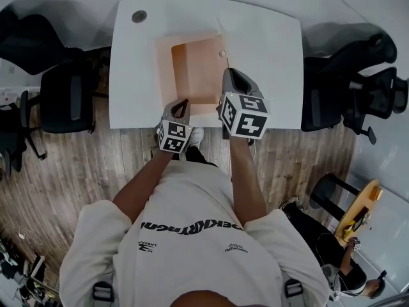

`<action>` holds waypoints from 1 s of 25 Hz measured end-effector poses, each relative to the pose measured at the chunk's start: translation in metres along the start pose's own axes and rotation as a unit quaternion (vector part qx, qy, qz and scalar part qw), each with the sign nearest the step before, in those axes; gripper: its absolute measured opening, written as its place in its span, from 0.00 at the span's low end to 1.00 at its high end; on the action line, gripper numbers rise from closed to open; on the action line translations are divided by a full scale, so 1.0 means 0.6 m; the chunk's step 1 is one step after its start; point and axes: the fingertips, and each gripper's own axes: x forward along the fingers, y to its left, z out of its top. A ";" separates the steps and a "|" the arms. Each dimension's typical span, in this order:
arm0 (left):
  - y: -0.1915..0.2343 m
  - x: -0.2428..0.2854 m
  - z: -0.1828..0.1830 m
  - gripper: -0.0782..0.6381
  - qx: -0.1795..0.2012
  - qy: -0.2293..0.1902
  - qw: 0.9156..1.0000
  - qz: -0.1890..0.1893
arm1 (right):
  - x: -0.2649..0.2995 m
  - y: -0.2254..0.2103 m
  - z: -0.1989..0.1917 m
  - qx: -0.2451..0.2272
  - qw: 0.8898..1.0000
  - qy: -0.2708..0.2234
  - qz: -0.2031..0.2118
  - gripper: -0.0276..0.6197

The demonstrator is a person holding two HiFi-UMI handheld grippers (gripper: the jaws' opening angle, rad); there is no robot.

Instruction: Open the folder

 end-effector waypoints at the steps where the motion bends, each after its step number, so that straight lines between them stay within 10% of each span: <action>1: 0.000 0.000 0.000 0.09 0.002 0.001 1.000 0.001 | -0.002 -0.006 0.001 0.001 1.000 -0.001 -0.002 0.07; 25: 0.000 0.006 -0.007 0.09 0.017 0.034 0.999 0.001 | -0.028 -0.095 -0.002 0.014 1.000 -0.011 -0.025 0.06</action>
